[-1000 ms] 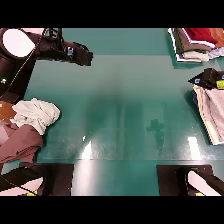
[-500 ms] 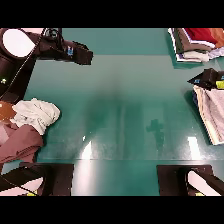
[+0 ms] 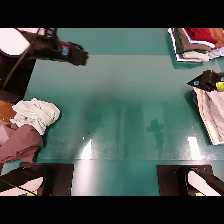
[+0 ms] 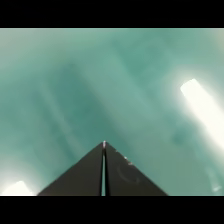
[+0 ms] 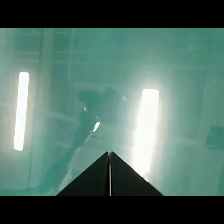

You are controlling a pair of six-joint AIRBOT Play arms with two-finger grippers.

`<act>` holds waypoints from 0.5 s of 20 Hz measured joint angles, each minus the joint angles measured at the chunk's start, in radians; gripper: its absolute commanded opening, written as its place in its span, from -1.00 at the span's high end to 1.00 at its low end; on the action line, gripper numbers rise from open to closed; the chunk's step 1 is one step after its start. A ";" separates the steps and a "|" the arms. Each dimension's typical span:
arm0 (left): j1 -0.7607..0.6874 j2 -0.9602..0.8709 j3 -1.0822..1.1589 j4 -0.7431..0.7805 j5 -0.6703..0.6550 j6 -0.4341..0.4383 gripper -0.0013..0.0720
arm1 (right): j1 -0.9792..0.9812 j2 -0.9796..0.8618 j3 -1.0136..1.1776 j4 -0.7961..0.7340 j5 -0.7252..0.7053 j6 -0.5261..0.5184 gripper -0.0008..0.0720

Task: Fold the shirts.

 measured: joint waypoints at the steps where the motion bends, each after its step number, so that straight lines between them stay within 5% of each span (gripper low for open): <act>1: 0.039 0.020 -0.008 0.024 -0.054 -0.003 0.89 | 0.000 0.000 0.000 0.000 0.003 0.000 0.93; 7: 0.391 0.240 -0.229 0.118 -0.233 -0.004 0.89 | 0.000 0.000 0.000 0.000 0.020 0.000 0.93; 8: 0.445 0.271 -0.284 0.124 -0.243 -0.005 0.75 | 0.000 0.000 0.000 0.000 0.021 0.000 0.93; 9: 0.492 0.297 -0.343 0.129 -0.250 -0.004 -0.22 | 0.000 0.000 0.000 0.000 0.023 0.000 0.93; 10: 0.526 0.312 -0.398 0.131 -0.250 -0.005 -0.97 | 0.000 0.000 0.000 0.000 0.023 0.000 0.93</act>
